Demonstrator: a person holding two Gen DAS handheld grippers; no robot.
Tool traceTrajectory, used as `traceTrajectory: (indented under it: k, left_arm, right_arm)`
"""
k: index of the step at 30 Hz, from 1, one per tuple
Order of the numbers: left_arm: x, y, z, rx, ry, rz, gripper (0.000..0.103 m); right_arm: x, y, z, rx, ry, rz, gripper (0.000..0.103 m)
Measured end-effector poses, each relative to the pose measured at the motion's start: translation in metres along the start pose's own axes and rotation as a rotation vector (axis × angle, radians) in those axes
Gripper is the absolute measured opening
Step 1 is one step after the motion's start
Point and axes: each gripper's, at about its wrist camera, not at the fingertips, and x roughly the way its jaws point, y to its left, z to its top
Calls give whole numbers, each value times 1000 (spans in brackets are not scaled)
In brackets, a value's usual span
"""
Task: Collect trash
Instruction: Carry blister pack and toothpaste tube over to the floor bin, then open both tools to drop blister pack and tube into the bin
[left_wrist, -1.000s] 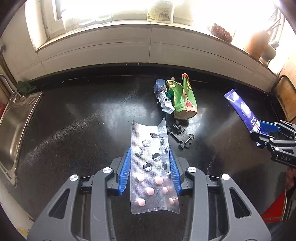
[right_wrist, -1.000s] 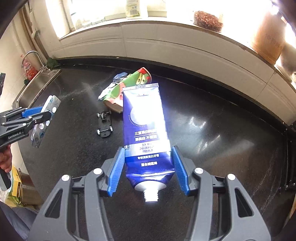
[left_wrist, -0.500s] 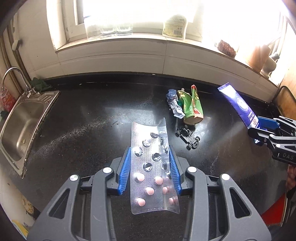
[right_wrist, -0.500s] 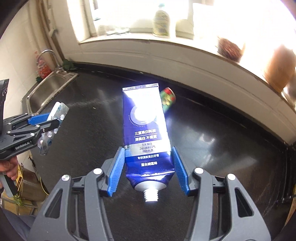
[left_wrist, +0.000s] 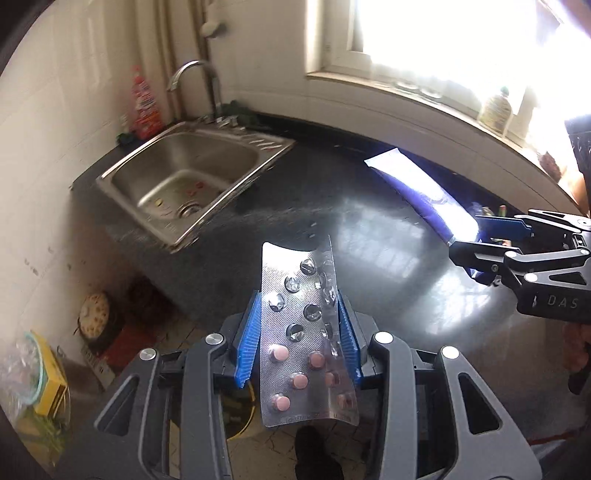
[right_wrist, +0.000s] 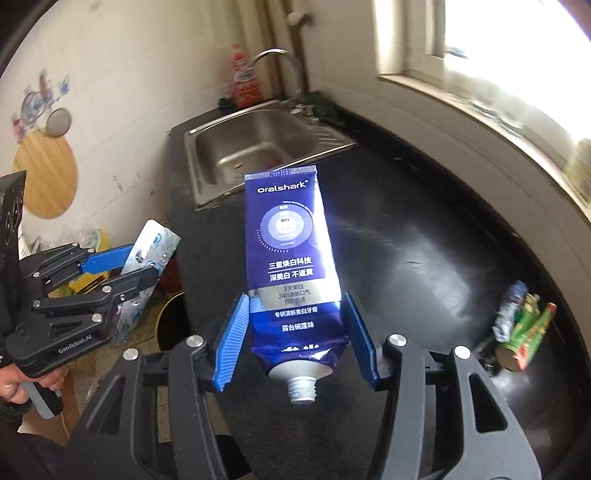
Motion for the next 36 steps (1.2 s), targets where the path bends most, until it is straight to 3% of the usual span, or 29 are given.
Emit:
traceTrajectory:
  k: [7, 11, 17, 23, 25, 26, 27, 34, 36]
  left_arm:
    - [7, 104, -82, -206, 101, 120, 39]
    - [24, 146, -121, -291, 147, 139, 39]
    - [63, 193, -156, -357, 169, 118, 39]
    - [89, 218, -165, -363, 177, 81, 47]
    - [96, 224, -168, -363, 191, 73, 52]
    - [97, 225, -170, -365, 198, 78, 59]
    - [98, 227, -172, -370, 205, 83, 68]
    - [86, 228, -181, -381, 205, 87, 73]
    - [78, 223, -175, -370, 192, 85, 79]
  right_arm:
    - [84, 127, 9, -161, 151, 191, 52]
    - [132, 184, 6, -231, 241, 235, 52]
    - [188, 231, 2, -279, 333, 251, 52]
    - [219, 251, 3, -302, 372, 241, 54]
    - [226, 254, 7, -292, 388, 238, 64]
    - [225, 253, 10, -281, 379, 243, 67]
    - [223, 255, 12, -278, 367, 243, 72]
    - [190, 223, 18, -237, 324, 230, 74]
    - [174, 206, 18, -221, 301, 211, 80]
